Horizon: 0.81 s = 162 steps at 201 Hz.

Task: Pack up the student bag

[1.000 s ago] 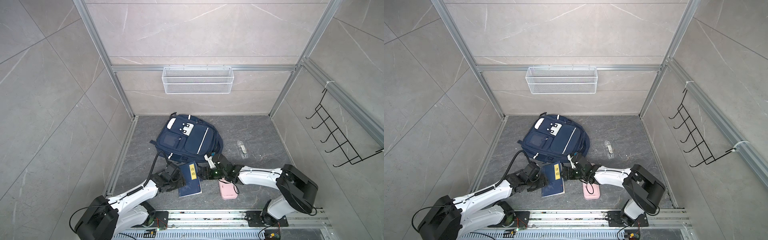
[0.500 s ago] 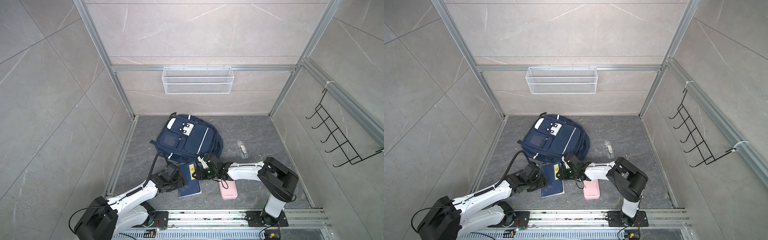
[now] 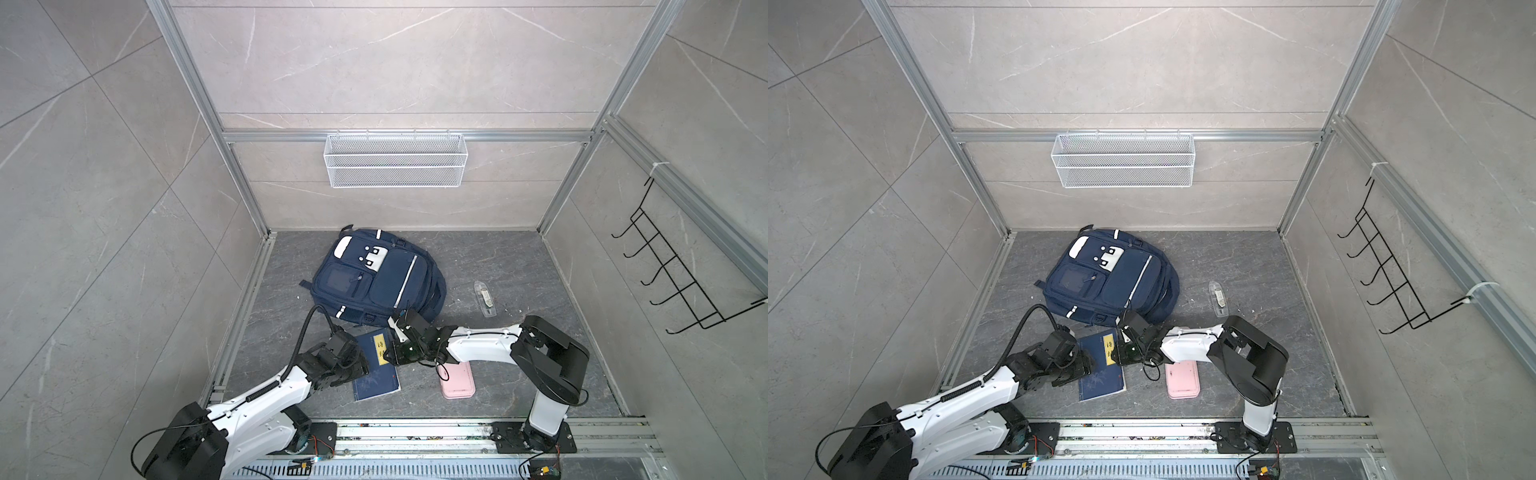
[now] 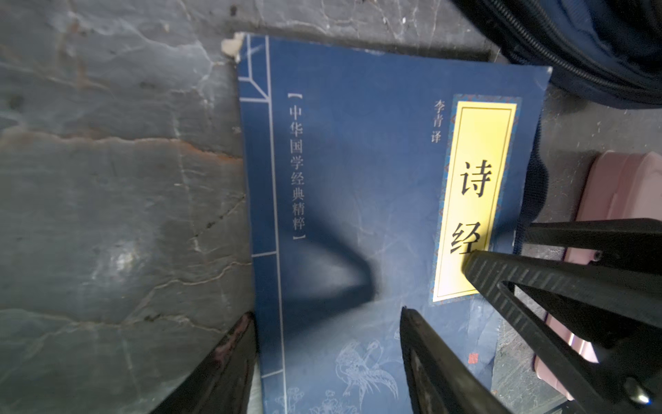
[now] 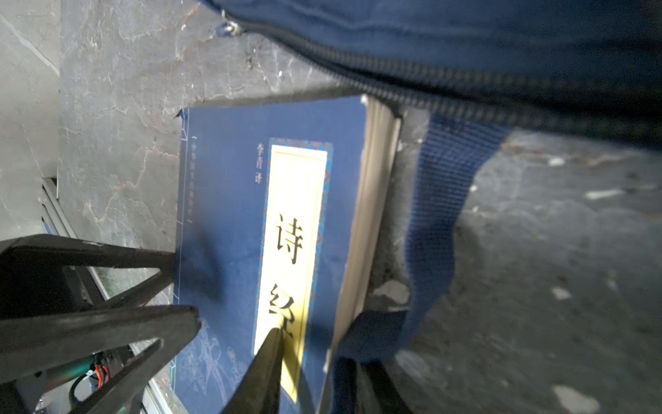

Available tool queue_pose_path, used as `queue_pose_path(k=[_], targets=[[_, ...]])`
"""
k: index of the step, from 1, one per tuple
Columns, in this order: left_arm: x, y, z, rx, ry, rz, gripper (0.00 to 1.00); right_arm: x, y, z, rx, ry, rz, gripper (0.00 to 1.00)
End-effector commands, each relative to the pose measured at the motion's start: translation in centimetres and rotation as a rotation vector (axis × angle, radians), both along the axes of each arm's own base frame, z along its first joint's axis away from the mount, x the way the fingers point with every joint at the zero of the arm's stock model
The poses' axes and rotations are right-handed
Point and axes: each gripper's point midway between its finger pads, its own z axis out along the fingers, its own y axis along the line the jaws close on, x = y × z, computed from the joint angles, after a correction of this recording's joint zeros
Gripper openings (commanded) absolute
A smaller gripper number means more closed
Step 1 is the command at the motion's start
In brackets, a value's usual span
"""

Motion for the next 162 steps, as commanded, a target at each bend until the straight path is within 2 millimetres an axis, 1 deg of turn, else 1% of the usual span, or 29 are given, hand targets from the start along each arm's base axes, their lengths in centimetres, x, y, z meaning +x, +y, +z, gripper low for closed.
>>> queue_pose_path(k=[1,18,29,43,60,90,108,162], targets=[[-2.6,0.6,-1.9,0.0,0.121,-0.003,0.66,-3.8,-1.4,-2.6,-0.117,0.088,0.084,0.34],[-2.6,0.6,-1.8,-0.007,0.114,-0.005,0.66,-3.6,-1.4,-2.7,-0.128,0.084,0.079,0.34],[-2.5,0.1,-1.6,-0.033,0.099,-0.019,0.66,-3.5,-1.5,-2.9,-0.14,0.08,0.076,0.34],[-2.2,-0.7,-1.0,-0.08,0.073,-0.046,0.61,-3.4,-1.5,-3.2,-0.159,0.079,0.075,0.34],[-1.8,-2.2,0.5,-0.146,0.02,-0.103,0.58,-3.3,-1.6,-3.5,-0.181,0.079,0.071,0.34],[-1.3,-4.4,3.9,-0.296,-0.098,-0.18,0.54,-3.3,-1.7,-4.1,-0.204,0.087,0.068,0.34],[-1.2,-4.9,5.4,-0.347,-0.15,-0.199,0.53,-3.3,-1.7,-4.2,-0.209,0.087,0.068,0.33],[-1.0,-5.7,8.1,-0.426,-0.251,-0.244,0.53,-3.6,-1.3,-4.4,-0.22,0.09,0.088,0.34]])
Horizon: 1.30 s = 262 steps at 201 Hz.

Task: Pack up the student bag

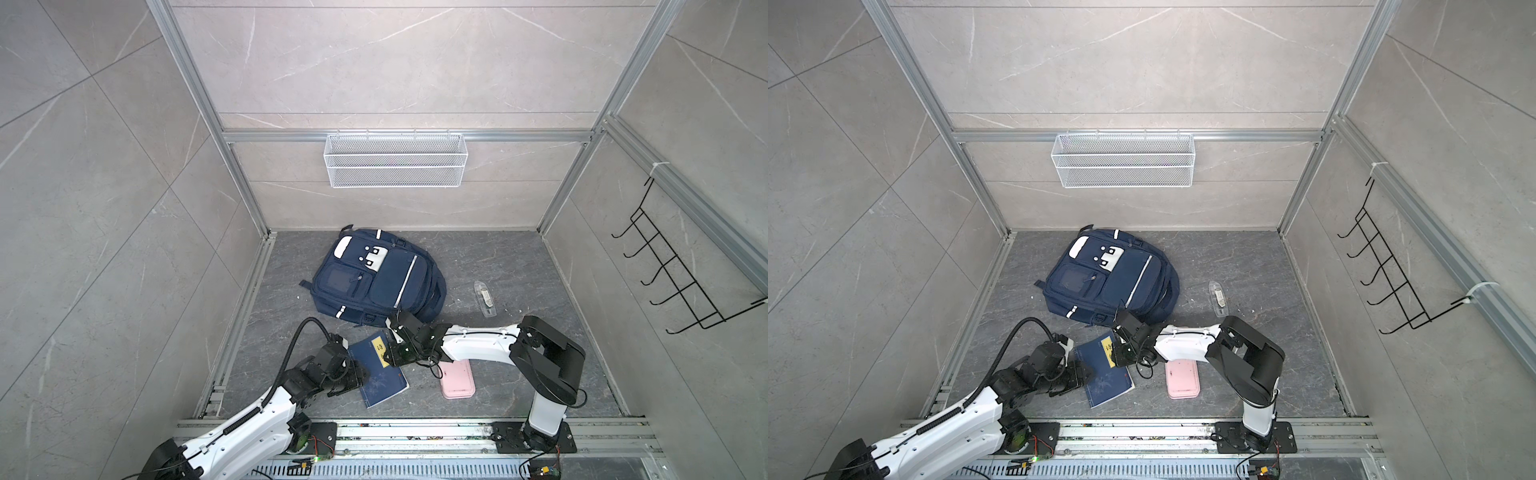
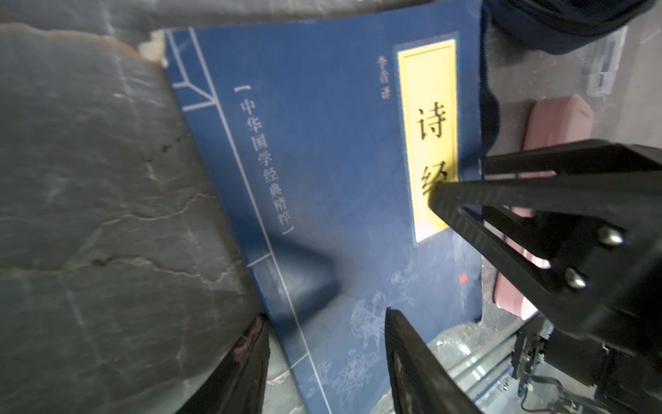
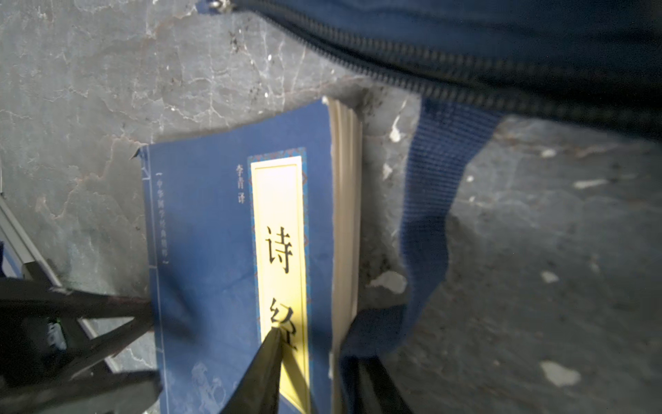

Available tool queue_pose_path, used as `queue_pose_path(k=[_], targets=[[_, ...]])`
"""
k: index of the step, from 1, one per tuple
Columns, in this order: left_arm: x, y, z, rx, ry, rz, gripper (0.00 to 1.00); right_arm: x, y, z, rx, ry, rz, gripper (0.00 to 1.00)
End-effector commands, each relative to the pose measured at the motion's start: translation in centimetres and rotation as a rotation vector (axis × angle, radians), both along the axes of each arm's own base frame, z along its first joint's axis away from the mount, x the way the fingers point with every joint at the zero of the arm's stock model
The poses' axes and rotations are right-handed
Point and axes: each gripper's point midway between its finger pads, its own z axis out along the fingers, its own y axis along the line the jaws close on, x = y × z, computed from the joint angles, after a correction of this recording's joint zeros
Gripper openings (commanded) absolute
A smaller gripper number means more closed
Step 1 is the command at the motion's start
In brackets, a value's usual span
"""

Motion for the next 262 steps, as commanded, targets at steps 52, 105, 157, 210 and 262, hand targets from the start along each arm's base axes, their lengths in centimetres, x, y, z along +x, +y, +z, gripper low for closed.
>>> queue_pose_path(k=[52,105,157,210,262], targets=[[2.2,-5.3,8.6,-0.294,-0.267,-0.143,0.52,-4.0,-1.1,-4.2,-0.125,0.11,0.088,0.33],[2.8,-5.3,9.9,-0.335,-0.337,-0.116,0.5,-4.3,-1.0,-4.2,-0.128,0.113,0.095,0.33],[3.2,-4.6,9.9,-0.333,-0.36,-0.071,0.5,-5.0,-1.0,-4.1,-0.128,0.116,0.084,0.34],[3.1,-1.9,6.2,-0.126,-0.232,0.015,0.49,-5.0,-1.4,-4.1,-0.14,0.103,0.06,0.34],[0.5,3.3,1.5,0.146,0.005,0.166,0.51,-4.7,-2.1,-4.1,-0.164,0.086,0.027,0.35]])
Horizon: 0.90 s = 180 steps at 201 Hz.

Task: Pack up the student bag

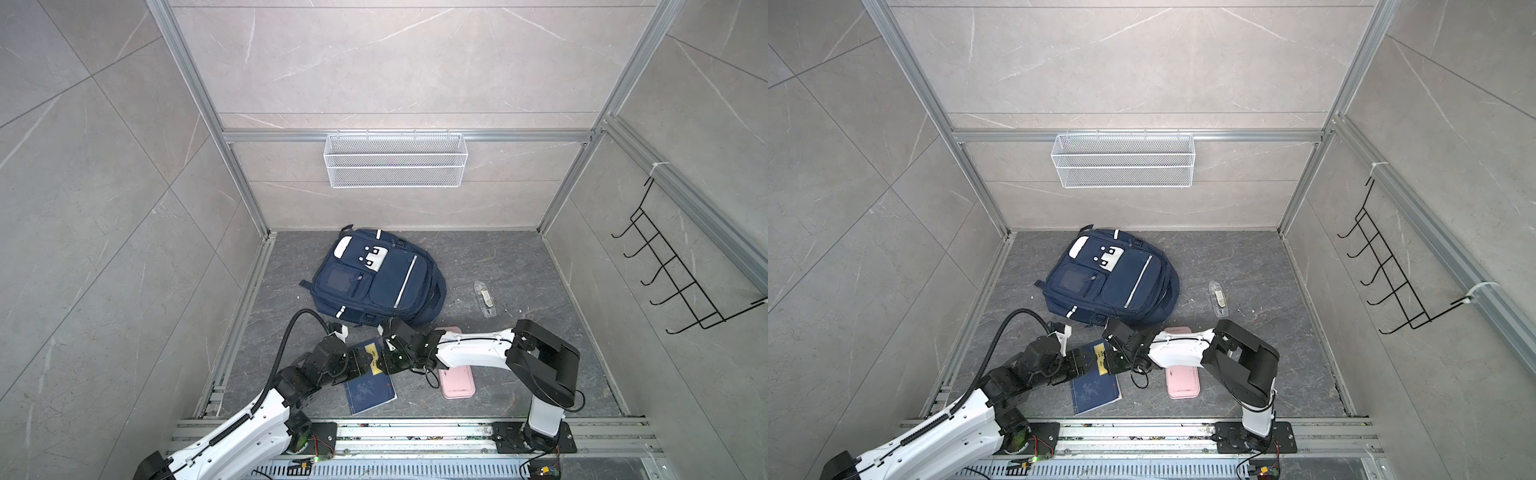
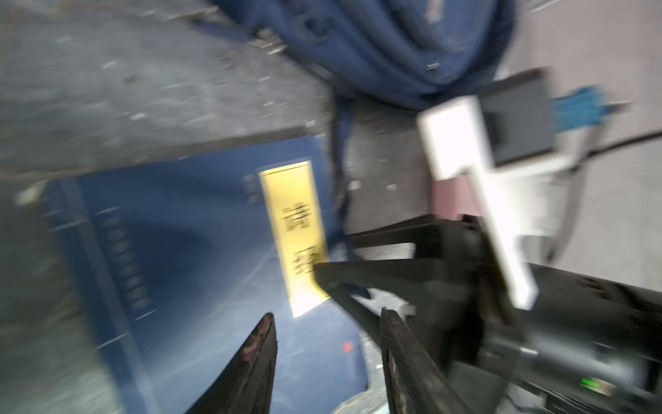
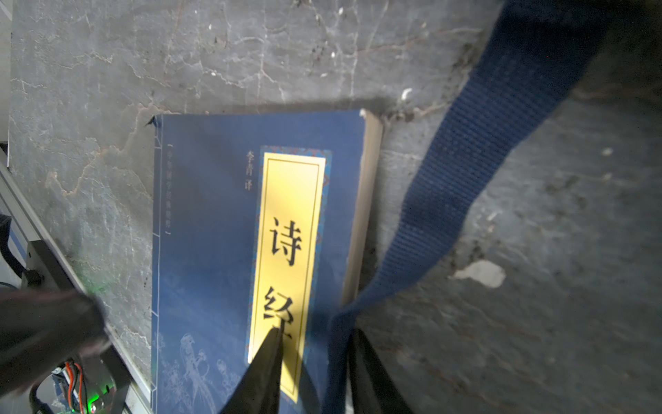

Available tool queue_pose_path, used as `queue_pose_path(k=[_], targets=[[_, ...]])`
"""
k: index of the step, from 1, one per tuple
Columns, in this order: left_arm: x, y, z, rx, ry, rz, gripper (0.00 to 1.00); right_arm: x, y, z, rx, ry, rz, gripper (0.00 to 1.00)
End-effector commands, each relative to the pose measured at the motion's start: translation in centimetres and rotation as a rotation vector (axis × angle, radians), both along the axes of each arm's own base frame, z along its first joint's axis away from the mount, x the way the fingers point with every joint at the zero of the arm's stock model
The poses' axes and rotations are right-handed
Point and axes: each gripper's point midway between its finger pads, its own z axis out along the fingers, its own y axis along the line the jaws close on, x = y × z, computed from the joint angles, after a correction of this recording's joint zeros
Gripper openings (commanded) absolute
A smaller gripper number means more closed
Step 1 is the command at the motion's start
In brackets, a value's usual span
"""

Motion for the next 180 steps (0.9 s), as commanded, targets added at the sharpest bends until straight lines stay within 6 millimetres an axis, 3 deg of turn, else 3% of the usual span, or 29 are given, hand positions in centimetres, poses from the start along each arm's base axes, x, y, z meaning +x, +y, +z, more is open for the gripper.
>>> queue_pose_path(k=[1,50,112,139,180], targets=[[-1.7,3.2,-1.9,0.135,0.123,0.099,0.51,-2.5,-4.0,-4.1,-0.178,0.089,-0.015,0.35],[-3.6,6.1,-3.2,0.268,0.237,0.169,0.57,-2.4,-4.0,-4.0,-0.178,0.086,-0.018,0.35],[-3.8,3.8,-5.8,0.102,0.301,0.216,0.6,-2.4,-4.1,-4.0,-0.178,0.084,-0.019,0.35],[-3.6,4.0,-5.9,0.107,0.297,0.237,0.61,-2.4,-4.0,-4.1,-0.175,0.086,-0.016,0.35],[-2.7,2.3,-5.6,0.048,0.28,0.198,0.62,-2.5,-3.9,-4.1,-0.175,0.089,-0.013,0.35]])
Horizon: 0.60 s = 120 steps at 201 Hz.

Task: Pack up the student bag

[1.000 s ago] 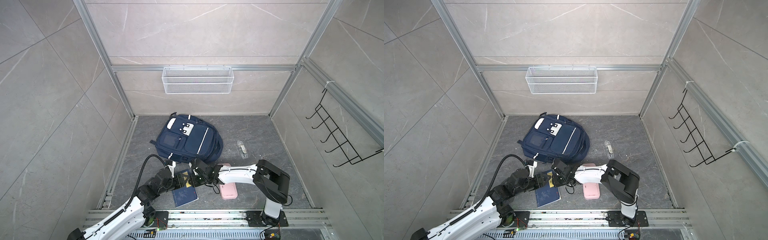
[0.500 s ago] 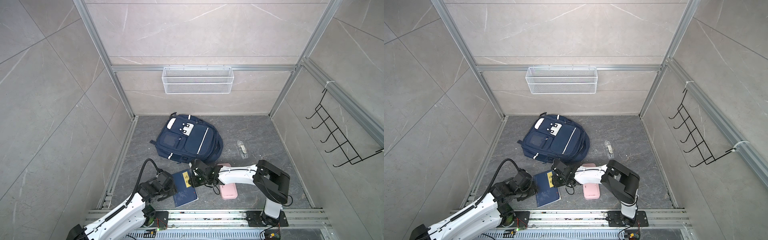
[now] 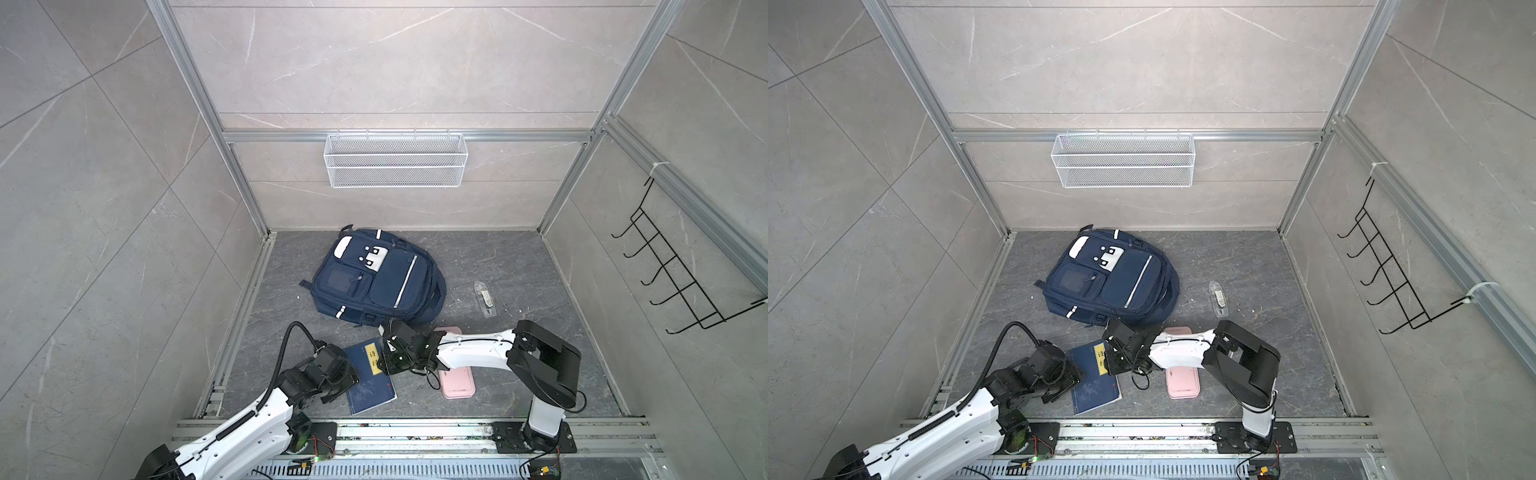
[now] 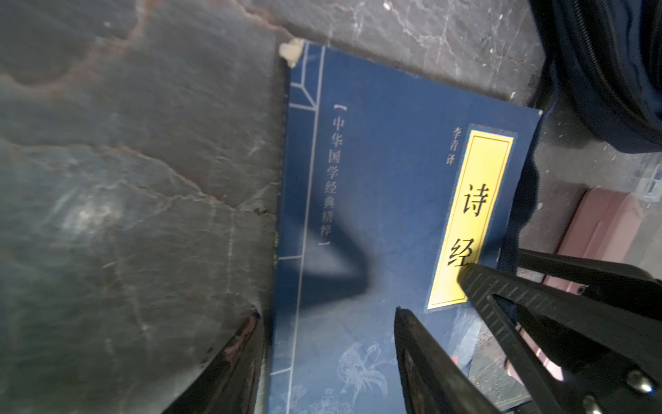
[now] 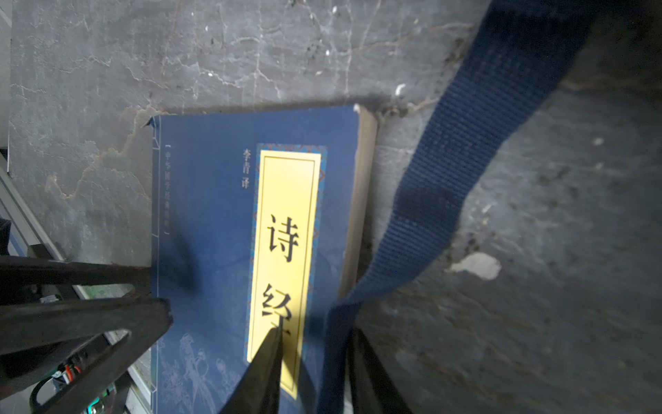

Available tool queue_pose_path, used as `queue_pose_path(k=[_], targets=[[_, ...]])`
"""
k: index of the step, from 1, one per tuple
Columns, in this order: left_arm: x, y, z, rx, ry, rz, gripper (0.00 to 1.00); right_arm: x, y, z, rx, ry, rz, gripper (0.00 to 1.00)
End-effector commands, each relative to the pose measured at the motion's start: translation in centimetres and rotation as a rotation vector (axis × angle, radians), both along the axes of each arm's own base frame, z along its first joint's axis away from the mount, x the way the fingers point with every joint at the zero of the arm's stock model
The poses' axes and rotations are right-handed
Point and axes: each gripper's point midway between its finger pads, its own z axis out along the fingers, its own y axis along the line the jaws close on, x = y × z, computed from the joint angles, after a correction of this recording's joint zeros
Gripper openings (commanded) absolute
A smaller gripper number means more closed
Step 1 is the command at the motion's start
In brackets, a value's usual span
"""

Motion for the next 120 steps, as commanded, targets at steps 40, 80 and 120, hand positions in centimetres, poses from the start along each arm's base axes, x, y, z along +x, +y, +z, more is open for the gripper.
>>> queue_pose_path(k=[40,80,120], targets=[[1.3,-3.1,1.3,-0.161,-0.081,-0.048,0.62,-2.4,-3.8,-4.2,-0.177,0.091,-0.002,0.35],[2.6,-4.9,5.5,-0.292,-0.252,-0.11,0.61,-2.4,-3.8,-4.3,-0.182,0.093,-0.005,0.35],[2.9,-5.5,8.4,-0.385,-0.38,-0.143,0.59,-2.5,-3.8,-4.3,-0.183,0.094,-0.002,0.35]])
